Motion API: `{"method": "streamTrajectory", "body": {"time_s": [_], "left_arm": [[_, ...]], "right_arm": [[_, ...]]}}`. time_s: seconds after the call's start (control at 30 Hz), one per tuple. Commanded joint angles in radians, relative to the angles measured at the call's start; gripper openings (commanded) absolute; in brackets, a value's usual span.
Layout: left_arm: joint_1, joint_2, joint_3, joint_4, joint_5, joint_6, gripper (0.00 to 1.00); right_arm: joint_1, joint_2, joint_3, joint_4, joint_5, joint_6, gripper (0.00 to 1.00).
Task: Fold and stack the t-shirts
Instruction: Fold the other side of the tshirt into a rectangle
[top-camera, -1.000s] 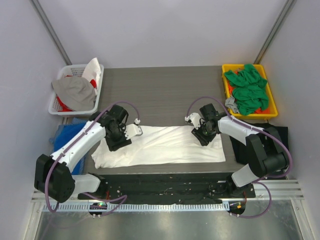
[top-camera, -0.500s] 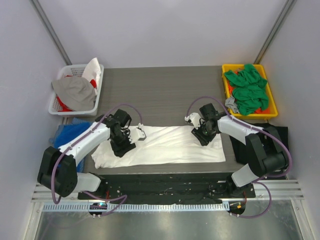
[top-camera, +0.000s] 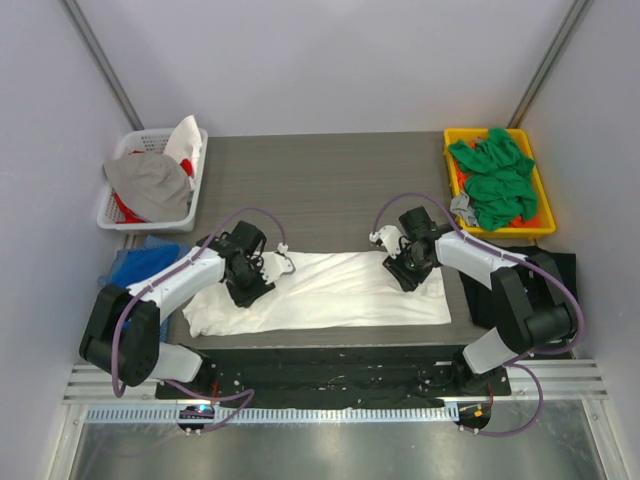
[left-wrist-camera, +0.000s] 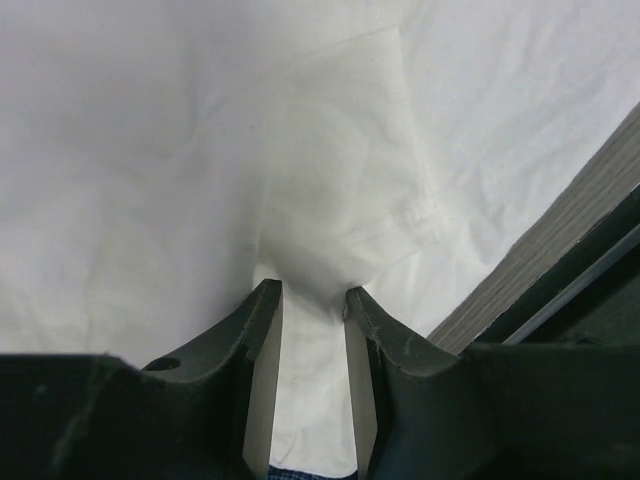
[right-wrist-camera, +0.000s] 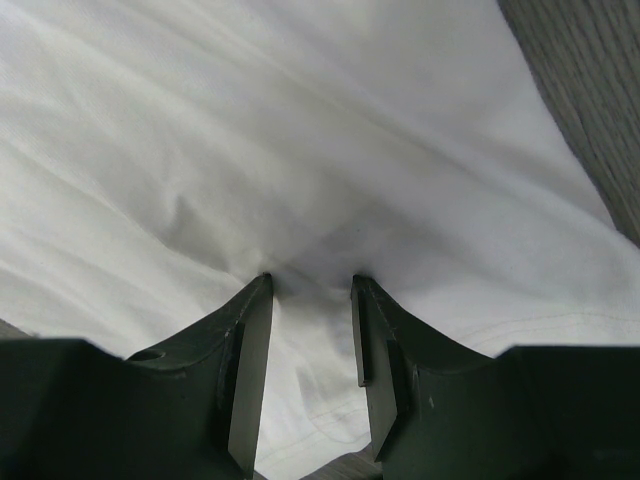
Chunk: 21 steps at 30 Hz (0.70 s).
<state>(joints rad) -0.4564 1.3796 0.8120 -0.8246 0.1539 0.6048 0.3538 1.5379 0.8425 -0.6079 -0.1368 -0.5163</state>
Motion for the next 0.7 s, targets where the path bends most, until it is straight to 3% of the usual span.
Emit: {"method": "streamTrajectory", "body": {"time_s": [0.0,0.23,0.37,0.67], "left_arm": [[-0.002,0.012,-0.01,0.062,-0.002,-0.014,0.3],[-0.004,0.018,-0.034,0.065,0.003,-0.011,0.18],[-0.007,0.003,-0.04,0.02,0.013,-0.004,0.01],[-0.048,-0.129,-0.019,-0.183,-0.001,0.039,0.0]], "right_arm": [[0.005,0.039,-0.039,0.02,-0.001,0.001,0.44],[0.004,0.042,-0.039,0.017,-0.001,0.001,0.44],[0.005,0.047,-0.037,0.017,-0.001,0.001,0.44],[0.005,0.067,-0.029,0.017,-0.004,0.001,0.44]]}}
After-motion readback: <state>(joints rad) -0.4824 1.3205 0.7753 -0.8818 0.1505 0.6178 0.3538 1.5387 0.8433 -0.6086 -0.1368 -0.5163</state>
